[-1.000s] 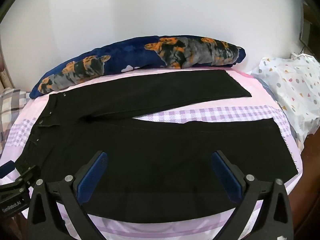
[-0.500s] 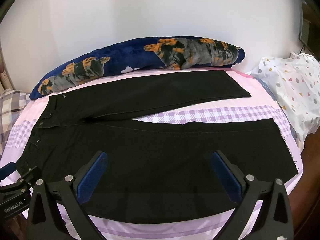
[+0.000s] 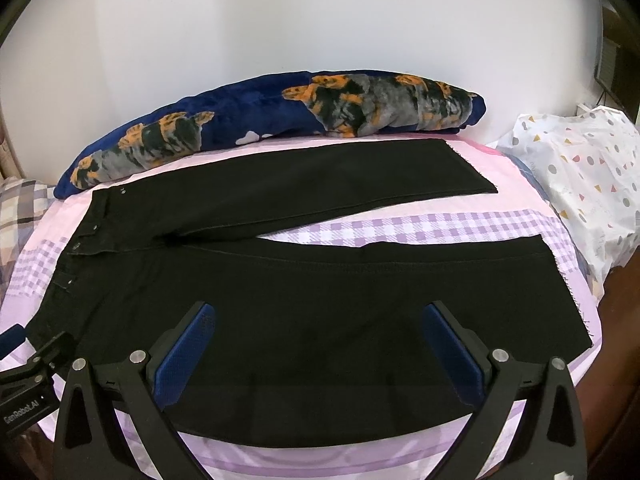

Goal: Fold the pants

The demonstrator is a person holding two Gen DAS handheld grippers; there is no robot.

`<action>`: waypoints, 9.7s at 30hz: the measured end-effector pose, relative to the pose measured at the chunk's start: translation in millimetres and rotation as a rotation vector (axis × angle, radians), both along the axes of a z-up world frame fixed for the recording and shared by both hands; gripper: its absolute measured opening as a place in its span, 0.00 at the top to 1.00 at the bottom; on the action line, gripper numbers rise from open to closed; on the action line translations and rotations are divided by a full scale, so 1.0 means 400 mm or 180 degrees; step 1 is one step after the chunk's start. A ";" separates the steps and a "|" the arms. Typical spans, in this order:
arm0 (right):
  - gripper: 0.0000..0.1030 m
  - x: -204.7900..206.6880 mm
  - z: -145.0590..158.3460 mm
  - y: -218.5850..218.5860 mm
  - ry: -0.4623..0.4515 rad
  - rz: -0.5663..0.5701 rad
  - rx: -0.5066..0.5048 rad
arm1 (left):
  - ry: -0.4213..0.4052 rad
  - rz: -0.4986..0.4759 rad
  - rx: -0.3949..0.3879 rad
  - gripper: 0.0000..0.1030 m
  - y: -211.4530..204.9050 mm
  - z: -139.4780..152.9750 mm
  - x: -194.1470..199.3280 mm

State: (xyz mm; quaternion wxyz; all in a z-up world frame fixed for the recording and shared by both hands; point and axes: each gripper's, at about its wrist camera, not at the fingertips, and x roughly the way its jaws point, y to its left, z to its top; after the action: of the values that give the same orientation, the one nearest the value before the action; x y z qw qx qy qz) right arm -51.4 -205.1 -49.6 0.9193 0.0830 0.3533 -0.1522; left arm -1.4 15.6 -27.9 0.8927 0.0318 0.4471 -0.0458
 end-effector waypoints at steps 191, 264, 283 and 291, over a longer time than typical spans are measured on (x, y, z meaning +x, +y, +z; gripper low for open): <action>0.90 0.563 0.082 -0.156 0.0708 0.2255 -0.0293 | -0.0347 -0.0963 -0.1959 0.92 0.434 0.052 0.525; 0.69 0.129 -0.268 -0.270 -0.0044 0.0075 0.2732 | 0.0676 0.0839 -0.2698 0.80 0.475 -0.257 0.178; 0.95 0.127 -0.228 -0.356 -0.0196 -0.0103 0.2371 | 0.0730 0.0571 -0.2309 0.82 0.474 -0.213 0.211; 0.95 -0.005 -0.148 -0.291 -0.0097 -0.0063 0.2075 | 0.0850 -0.0038 -0.1848 0.83 0.487 -0.194 0.228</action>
State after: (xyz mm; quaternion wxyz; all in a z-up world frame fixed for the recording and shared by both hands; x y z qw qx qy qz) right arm -53.5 -321.4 -108.8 0.8480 0.3786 0.3689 -0.0387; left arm 89.8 210.3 -105.5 0.7977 -0.2279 0.5284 -0.1804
